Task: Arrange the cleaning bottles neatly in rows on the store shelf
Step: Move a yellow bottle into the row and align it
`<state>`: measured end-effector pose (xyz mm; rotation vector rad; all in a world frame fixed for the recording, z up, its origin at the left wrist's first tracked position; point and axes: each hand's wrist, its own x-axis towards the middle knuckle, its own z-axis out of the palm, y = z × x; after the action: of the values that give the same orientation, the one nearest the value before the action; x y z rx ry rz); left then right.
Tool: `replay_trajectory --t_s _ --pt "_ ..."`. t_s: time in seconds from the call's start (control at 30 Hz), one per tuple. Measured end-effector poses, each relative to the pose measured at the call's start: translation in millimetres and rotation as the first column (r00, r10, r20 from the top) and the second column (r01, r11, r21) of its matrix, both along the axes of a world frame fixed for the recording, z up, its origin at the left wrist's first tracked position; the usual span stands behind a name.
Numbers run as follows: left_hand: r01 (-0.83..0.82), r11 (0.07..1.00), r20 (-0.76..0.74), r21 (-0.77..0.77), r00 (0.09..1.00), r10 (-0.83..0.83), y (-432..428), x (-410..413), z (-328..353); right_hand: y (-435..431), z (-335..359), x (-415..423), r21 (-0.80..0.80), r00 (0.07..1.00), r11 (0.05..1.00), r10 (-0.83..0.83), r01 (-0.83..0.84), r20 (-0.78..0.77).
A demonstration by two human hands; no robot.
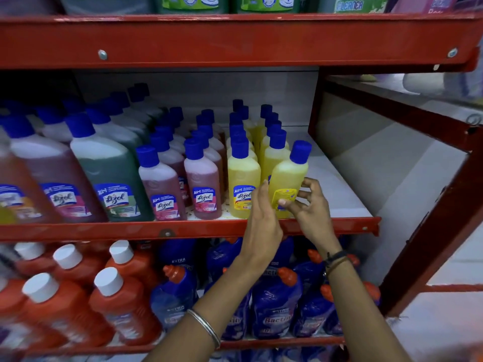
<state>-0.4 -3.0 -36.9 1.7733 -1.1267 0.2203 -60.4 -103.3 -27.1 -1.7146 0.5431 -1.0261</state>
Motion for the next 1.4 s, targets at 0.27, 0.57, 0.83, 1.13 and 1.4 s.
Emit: replay_trajectory --t_s 0.27,0.57,0.83,1.13,1.4 --pt "0.035 0.999 -0.082 0.041 0.996 -0.031 5.1 -5.4 -0.5 0.7 -7.0 0.5 -0.092 0.996 0.992 -0.084 0.082 -0.020" --pt "0.077 0.996 -0.168 -0.049 0.982 -0.084 8.1 0.3 2.4 14.0 2.5 1.1 -0.172 0.992 0.981 -0.099 0.085 -0.075" --pt "0.114 0.992 -0.155 -0.044 0.981 -0.120 13.7 -4.7 0.5 2.5 -5.9 -7.1 -0.131 1.000 0.991 0.018 -0.020 -0.017" --pt "0.078 0.996 -0.185 0.050 0.980 -0.068 17.3 -2.3 -2.5 -12.7 1.8 -4.0 -0.034 0.979 0.980 0.196 -0.198 -0.055" --pt "0.078 0.978 -0.172 0.194 0.984 -0.044 3.1 -1.5 9.8 -7.7 -2.8 -2.3 -0.122 0.990 0.992 -0.046 0.030 -0.130"
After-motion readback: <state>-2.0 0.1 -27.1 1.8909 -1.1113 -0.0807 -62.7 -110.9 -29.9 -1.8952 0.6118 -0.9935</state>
